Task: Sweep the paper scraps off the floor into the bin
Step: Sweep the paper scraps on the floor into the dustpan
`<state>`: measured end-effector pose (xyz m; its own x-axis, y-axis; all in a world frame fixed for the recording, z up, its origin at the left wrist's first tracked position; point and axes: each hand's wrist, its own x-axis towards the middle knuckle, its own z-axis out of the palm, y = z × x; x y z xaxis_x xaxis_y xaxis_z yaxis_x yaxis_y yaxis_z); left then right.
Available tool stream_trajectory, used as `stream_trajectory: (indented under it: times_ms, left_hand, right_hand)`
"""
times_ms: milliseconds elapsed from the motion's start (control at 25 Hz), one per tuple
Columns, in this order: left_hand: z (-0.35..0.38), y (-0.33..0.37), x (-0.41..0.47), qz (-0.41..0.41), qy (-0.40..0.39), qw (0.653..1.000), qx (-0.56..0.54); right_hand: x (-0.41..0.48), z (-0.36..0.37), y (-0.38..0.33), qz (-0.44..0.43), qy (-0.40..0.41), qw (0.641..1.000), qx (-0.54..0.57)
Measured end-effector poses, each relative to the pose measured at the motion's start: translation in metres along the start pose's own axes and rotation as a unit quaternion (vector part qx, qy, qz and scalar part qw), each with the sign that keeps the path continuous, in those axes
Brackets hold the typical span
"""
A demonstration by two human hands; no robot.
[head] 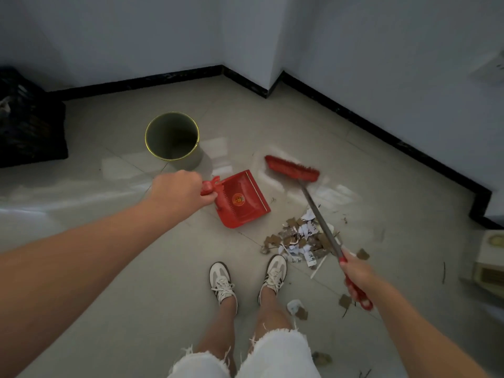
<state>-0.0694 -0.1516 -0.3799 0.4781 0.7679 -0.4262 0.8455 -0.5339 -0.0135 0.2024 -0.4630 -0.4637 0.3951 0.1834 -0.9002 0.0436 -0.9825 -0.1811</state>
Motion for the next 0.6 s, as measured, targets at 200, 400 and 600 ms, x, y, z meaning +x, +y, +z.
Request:
stream_trajectory:
  times_ms: [200, 400, 600]
  left_hand:
    - [-0.003, 0.012, 0.004, 0.029, -0.071, 0.993, -0.088]
    - [-0.019, 0.040, 0.002, 0.030, -0.043, 0.991, -0.120]
    - [-0.084, 0.098, 0.008, 0.140, 0.054, 0.985, -0.087]
  right_hand:
    - [-0.088, 0.014, 0.109, 0.027, 0.026, 0.999, -0.039]
    - [-0.143, 0.025, 0.144, 0.081, 0.048, 0.982, 0.164]
    - [-0.204, 0.034, 0.178, 0.073, 0.067, 0.928, 0.358]
